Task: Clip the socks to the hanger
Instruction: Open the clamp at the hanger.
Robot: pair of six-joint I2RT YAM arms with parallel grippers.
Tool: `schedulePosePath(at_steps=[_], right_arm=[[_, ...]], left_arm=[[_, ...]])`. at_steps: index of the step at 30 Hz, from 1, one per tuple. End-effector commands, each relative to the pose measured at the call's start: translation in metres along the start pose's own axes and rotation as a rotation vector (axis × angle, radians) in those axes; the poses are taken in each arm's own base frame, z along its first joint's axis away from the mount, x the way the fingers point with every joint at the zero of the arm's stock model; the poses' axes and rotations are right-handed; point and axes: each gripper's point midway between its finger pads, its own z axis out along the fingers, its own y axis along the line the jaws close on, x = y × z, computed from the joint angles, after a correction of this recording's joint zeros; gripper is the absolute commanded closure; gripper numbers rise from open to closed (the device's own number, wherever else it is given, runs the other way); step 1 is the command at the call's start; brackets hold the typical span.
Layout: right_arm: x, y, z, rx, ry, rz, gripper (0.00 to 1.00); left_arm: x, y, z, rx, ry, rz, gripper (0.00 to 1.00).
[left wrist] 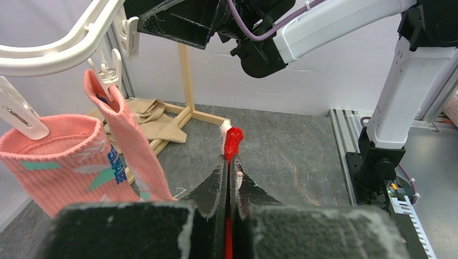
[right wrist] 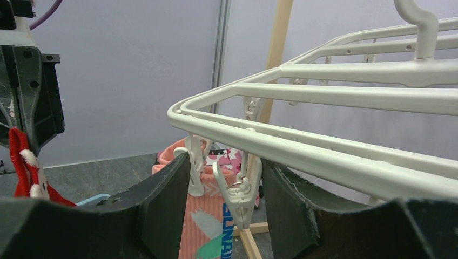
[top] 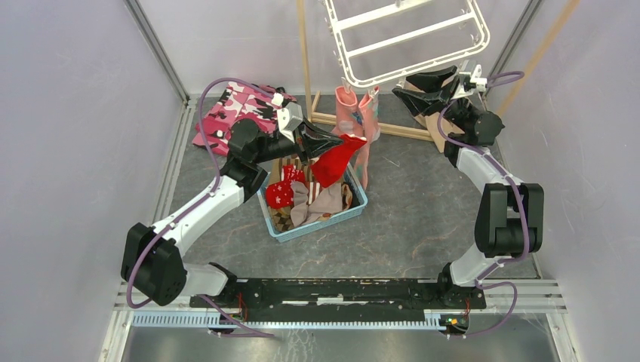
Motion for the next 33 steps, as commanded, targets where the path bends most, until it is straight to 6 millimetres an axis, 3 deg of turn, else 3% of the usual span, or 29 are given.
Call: schedulePosePath(at_steps=[1, 15, 23, 24, 33], right_arm=[[-0.016, 0.012, 0.001, -0.041, -0.011, -0.049, 0.44], [-0.014, 0.018, 0.007, -0.069, -0.01, -0.039, 0.46], [-0.012, 0.013, 0.009, -0.066, -0.007, -0.037, 0.41], [-0.01, 0.021, 0.016, -0.089, -0.012, -0.024, 0.41], [-0.005, 0.021, 0.023, -0.103, -0.014, -0.016, 0.38]], left_arm=[[-0.019, -0.007, -0.003, 0.018, -0.038, 0.065, 0.98], [-0.021, -0.008, -0.004, 0.018, -0.041, 0.068, 0.98], [-0.022, -0.008, -0.004, 0.018, -0.041, 0.069, 0.98], [-0.022, -0.008, -0.004, 0.017, -0.041, 0.069, 0.98], [-0.021, -0.008, -0.004, 0.018, -0.039, 0.069, 0.98]])
